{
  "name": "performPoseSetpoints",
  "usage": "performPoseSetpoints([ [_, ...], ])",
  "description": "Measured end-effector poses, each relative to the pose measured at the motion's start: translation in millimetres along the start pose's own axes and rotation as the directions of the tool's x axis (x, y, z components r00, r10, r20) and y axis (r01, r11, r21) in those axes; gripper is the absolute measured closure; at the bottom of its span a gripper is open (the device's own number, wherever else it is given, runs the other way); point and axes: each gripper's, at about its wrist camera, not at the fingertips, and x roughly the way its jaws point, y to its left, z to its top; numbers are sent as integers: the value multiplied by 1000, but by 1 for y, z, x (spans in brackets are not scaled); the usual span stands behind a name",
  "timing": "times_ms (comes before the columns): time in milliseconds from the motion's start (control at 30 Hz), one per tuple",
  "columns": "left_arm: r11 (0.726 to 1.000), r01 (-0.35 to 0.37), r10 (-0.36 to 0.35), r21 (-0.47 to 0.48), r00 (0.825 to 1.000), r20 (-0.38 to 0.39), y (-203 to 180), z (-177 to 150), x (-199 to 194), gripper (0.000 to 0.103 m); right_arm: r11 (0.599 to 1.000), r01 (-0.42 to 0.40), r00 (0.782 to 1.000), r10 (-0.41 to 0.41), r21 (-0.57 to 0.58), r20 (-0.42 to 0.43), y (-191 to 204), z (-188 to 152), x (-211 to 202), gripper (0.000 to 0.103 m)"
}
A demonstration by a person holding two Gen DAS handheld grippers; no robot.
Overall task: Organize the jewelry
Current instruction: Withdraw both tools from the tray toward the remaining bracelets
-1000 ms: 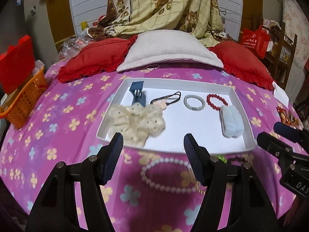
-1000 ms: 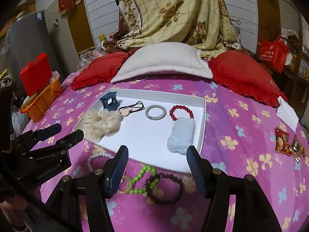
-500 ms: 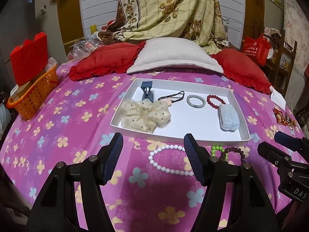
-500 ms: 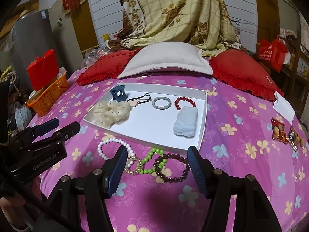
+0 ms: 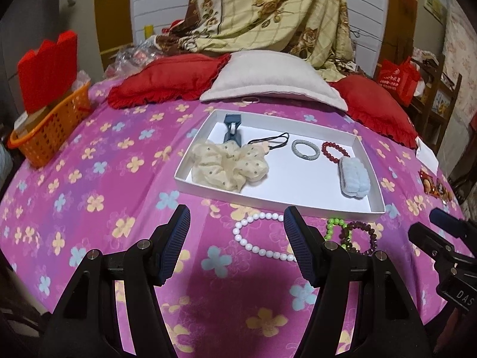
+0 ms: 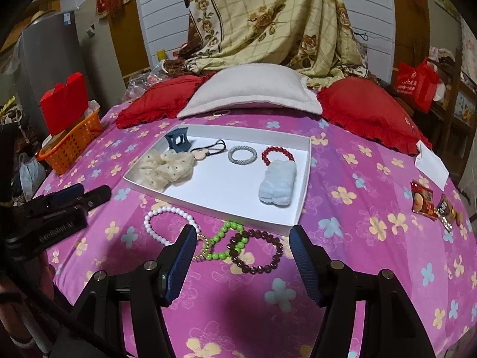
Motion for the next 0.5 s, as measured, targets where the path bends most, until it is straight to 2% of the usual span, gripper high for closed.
performPoseSetpoints([
  [167,999,9,-10,-37,999,-39,10,-3,10,38,1000,-3,1000,3,6,-27,-10,-7,10,41],
  [300,997,65,-68,-38,994,-88,8,-10,21,38,1000,2,999,-1,8,-45,-21,-16,21,41],
  [333,995,96,-99,-31,990,-104,4,-13,25,38,1000,2,999,-2,2,-50,-24,-20,26,45],
  [367,992,120,-122,-25,986,-117,1,-14,28,38,1000,-1,999,1,-5,-53,-25,-23,29,54],
  [433,983,183,-180,6,971,-158,-10,-20,36,38,1000,3,997,-5,-18,-77,-28,-27,41,59],
  [500,976,216,-206,33,960,-192,-20,-25,44,38,1000,5,994,-7,-26,-105,-31,-31,54,61],
])
